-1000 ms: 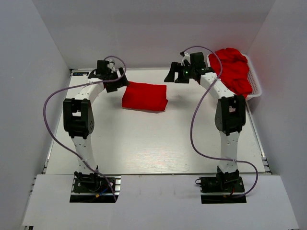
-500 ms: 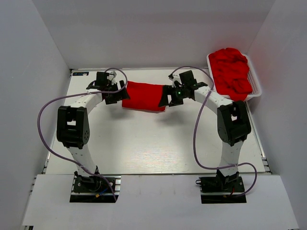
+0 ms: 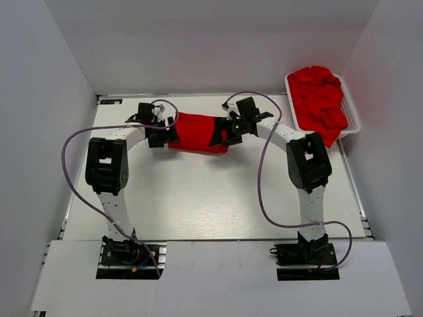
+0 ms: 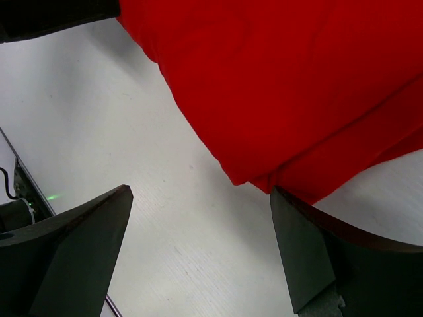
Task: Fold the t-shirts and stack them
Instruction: Smooth out wrinkles on the folded tshirt
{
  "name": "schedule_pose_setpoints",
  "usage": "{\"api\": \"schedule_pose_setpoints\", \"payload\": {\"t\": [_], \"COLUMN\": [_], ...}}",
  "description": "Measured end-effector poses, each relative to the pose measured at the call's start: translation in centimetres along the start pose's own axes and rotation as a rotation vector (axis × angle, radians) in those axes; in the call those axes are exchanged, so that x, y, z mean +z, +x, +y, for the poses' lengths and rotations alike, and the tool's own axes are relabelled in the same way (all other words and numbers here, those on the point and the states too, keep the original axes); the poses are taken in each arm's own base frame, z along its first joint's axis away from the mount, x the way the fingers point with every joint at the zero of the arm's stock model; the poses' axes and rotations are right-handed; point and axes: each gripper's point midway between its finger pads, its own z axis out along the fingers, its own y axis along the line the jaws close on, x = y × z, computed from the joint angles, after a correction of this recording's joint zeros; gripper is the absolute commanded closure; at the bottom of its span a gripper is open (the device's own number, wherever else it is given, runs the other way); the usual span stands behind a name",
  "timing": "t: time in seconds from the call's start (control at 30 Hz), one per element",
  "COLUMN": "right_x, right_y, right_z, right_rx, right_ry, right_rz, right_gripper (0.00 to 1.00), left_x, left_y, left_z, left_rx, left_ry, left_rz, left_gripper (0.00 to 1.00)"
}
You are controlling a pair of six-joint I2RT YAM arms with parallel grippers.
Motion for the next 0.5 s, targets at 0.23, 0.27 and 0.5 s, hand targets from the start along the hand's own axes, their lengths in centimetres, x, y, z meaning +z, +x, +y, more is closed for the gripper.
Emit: {"api": "schedule_pose_setpoints", "payload": {"t": [0.23, 0.27, 0.5], "right_x": [1.7, 1.8, 2.1], "right_y": [-0.1, -0.1, -0.5], "right_z": [-0.8, -0.8, -0.5], "right_rx": [0.018, 0.023, 0.03], "right_ry": [-0.015, -0.018, -0.042], "right_rz": [0.01, 0.01, 0.001], "right_gripper": [0.1, 0.12, 0.47], "left_x": [1.1, 1.2, 1.9], "left_y": [0.2, 0.1, -0.1], "left_z": [0.2, 0.2, 0.3], "left_rx": [0.002, 0.003, 0.008], "left_ry": [0.007, 0.008, 0.013], "left_rz": [0.019, 0.018, 0.017], "left_gripper": [0.21, 0.24, 0.51]}}
